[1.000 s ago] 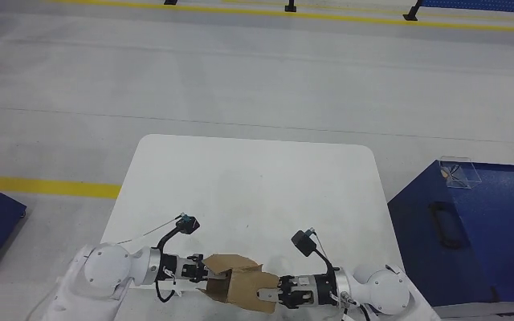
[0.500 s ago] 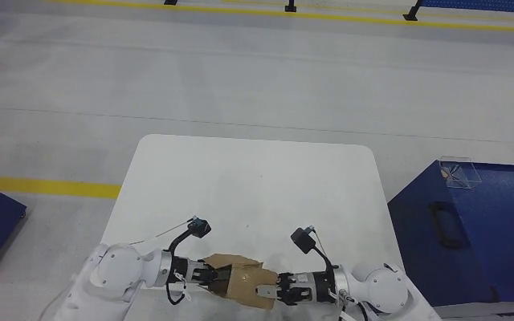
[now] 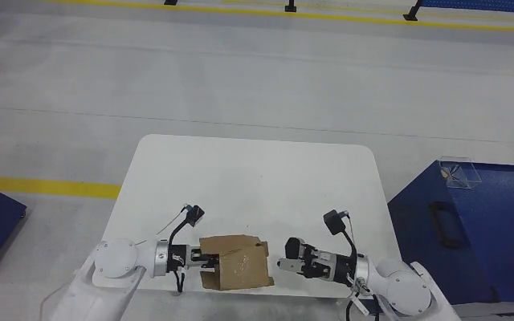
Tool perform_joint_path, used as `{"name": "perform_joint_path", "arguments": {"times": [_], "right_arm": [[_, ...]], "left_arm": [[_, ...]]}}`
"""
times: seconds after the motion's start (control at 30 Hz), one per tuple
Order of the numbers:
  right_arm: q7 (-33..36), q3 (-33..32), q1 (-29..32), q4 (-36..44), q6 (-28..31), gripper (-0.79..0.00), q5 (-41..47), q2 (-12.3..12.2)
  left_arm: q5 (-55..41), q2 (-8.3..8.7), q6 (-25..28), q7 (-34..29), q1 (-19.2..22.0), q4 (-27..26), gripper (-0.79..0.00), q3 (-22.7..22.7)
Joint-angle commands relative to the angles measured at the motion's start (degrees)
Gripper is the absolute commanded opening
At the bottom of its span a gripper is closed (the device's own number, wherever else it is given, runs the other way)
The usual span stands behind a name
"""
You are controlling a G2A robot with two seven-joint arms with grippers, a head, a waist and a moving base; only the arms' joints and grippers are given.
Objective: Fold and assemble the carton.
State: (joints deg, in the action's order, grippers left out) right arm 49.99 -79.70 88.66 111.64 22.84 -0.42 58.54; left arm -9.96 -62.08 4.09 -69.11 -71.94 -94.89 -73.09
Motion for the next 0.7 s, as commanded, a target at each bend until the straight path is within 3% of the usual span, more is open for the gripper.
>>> {"name": "perform_joint_path", "arguments": {"times": [0.0, 0.1, 0.17, 0.3, 0.47, 0.67], "right_arm": [[0.0, 0.0, 0.0, 0.0, 0.0, 0.000, 0.0, 0.0], [-2.2, -0.5, -0.1, -0.3, -1.6, 0.000, 1.5, 0.1], [-7.6, -2.4, -0.3, -0.9, -4.7, 0.000, -0.7, 0.1], [-15.0, -3.0, 1.2, 0.1, -9.8, 0.000, -3.9, 0.4], [-16.6, -2.7, 1.2, 0.4, -13.6, 0.000, -8.3, 0.4], [-15.7, -2.1, 1.2, 0.3, -13.8, 0.000, -7.8, 0.5]], "left_arm": [[-2.2, -0.12, -2.0, 0.1, -0.5, 0.1, -0.785, 0.5], [-12.9, -0.58, -13.1, -1.0, 1.4, 2.0, -0.785, 1.1], [-21.8, -1.13, -24.3, -5.0, 3.4, 5.0, -0.785, 3.6], [-30.6, -2.29, -32.6, -6.2, 8.2, 10.7, -0.785, 7.3], [-32.4, -3.22, -31.2, -5.5, 12.0, 15.0, -0.785, 10.7], [-31.9, -3.32, -29.3, -5.2, 12.3, 14.8, -0.785, 11.2]]}}
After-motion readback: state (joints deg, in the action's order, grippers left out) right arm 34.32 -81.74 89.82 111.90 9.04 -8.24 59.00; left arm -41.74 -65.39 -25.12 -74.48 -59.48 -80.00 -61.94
